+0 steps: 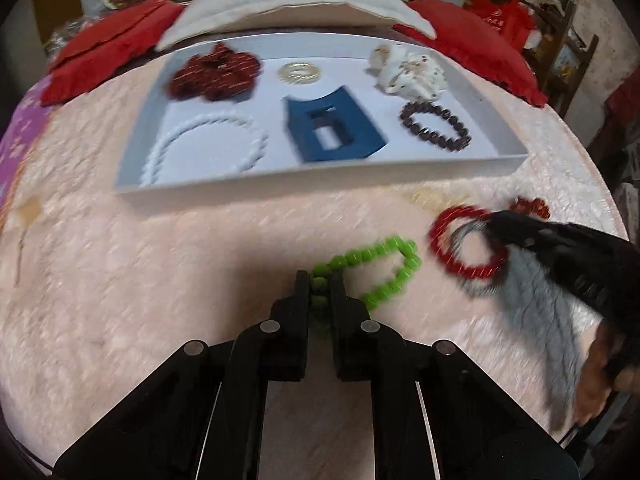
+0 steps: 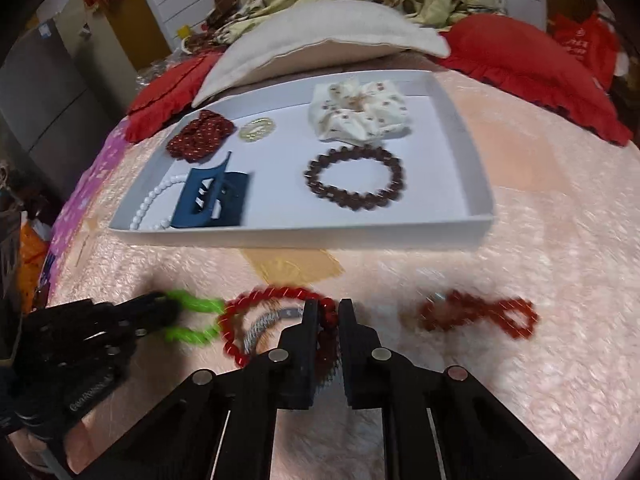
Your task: Organize jewelry
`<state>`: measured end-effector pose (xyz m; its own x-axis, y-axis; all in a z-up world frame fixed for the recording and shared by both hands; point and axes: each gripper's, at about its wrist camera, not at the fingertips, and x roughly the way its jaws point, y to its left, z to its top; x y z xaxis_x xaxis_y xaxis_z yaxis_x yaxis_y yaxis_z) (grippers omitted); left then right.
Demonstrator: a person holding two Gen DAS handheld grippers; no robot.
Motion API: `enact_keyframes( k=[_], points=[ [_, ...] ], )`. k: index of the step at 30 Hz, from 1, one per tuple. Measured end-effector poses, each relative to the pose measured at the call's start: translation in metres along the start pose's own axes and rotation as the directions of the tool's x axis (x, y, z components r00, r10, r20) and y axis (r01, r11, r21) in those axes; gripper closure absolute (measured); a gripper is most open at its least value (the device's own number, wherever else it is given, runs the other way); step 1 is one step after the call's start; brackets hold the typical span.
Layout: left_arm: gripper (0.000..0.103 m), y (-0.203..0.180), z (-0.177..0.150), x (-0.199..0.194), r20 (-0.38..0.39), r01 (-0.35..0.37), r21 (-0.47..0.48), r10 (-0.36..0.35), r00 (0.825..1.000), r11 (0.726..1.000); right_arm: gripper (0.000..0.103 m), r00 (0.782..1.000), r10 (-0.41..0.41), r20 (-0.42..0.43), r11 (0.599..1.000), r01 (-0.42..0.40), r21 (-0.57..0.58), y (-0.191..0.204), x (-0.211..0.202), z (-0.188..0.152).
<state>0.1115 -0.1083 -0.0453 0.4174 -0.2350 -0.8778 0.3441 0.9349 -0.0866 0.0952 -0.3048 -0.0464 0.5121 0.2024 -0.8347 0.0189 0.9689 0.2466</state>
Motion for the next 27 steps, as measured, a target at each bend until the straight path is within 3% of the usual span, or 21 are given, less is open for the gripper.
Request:
enact_keyframes(
  k=[6, 13, 17, 21, 27],
  points=[
    [0.095, 0.026, -0.037, -0.025, -0.013, 0.02, -0.076, -0.021, 1.0, 0.997, 0.094, 1.0, 0.009, 0.018, 0.998, -0.01, 0.068, -0.025, -0.04, -0.042],
    [0.095, 0.03, -0.075, -0.049, 0.001, 0.051, -0.119, -0.052, 0.999, 0.992, 0.094, 1.0, -0.001, -0.021, 0.993, 0.004, 0.119, -0.038, -0.064, -0.094],
    [0.095, 0.032, -0.083, -0.071, 0.047, 0.028, -0.113, -0.023, 0.999, 0.993, 0.093, 1.0, -0.01, -0.011, 0.988, 0.012, 0.151, -0.045, -0.074, -0.105],
    [0.095, 0.04, -0.084, -0.082, 0.069, 0.022, -0.131, -0.013, 0.998, 0.991, 0.08, 1.0, -0.018, 0.008, 0.984, 0.016, 0.178, -0.051, -0.079, -0.108],
    [0.094, 0.045, -0.089, -0.082, 0.062, 0.052, -0.157, -0.043, 0.997, 0.986, 0.077, 0.998, -0.049, 0.032, 0.987, 0.043, 0.154, -0.05, -0.089, -0.111]
  ],
)
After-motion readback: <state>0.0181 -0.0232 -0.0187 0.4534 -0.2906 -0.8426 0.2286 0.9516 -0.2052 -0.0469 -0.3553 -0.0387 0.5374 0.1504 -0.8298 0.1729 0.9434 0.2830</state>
